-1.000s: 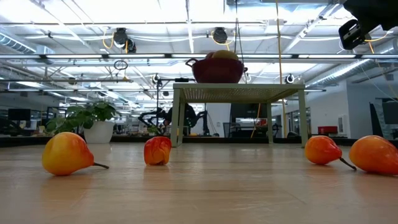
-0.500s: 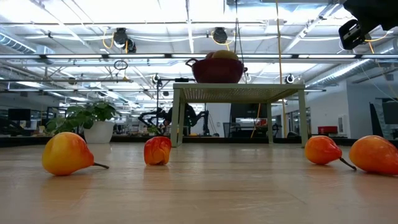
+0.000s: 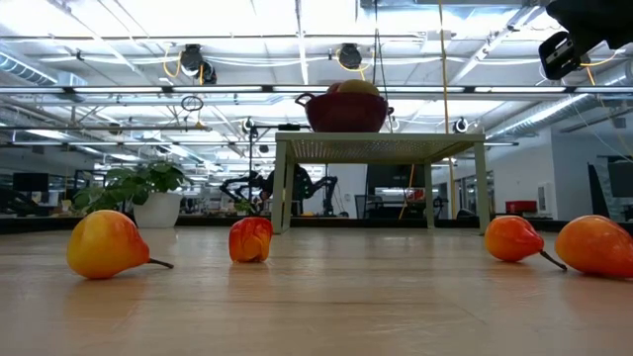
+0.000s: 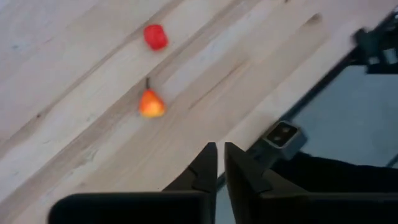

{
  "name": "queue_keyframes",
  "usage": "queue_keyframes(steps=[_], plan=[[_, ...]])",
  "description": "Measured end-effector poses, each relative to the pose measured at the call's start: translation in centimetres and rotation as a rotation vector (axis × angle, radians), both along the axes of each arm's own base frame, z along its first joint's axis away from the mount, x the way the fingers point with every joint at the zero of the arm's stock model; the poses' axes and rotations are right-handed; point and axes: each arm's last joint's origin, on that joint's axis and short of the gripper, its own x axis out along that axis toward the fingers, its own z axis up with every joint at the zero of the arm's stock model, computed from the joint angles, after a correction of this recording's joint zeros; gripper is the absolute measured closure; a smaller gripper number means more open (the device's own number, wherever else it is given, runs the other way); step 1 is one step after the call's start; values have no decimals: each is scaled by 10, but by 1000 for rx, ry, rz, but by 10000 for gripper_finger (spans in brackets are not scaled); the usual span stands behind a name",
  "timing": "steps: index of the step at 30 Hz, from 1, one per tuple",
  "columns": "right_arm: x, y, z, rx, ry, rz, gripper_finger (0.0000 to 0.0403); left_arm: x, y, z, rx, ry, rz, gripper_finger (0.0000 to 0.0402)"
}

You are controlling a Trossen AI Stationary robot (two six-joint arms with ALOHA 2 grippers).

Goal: Pick & Place Fruit
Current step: Put the pear into the strainer bowl

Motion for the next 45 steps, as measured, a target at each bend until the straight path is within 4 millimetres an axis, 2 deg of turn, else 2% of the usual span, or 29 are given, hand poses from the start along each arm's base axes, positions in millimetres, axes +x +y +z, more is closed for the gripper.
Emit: queue_keyframes(steps=[5,15,22,28,39,45], plan=[[0,0,0,0,0,0,399,4,-3,-14,19,64,-7,314],[0,0,0,0,1,0,399,17,-7,-46,65,153,-9,162],[0,0,0,0,1,0,399,19,-5,-71,106,299,-31,92],[0,0,0,0,2,0,399,27,-6,-90,114,355,-86,75],[0,0,0,0,2,0,399,38,-5,-125,110,448,-172,100],[0,0,0,0,2,0,399,39,-5,-131,113,463,-184,101]])
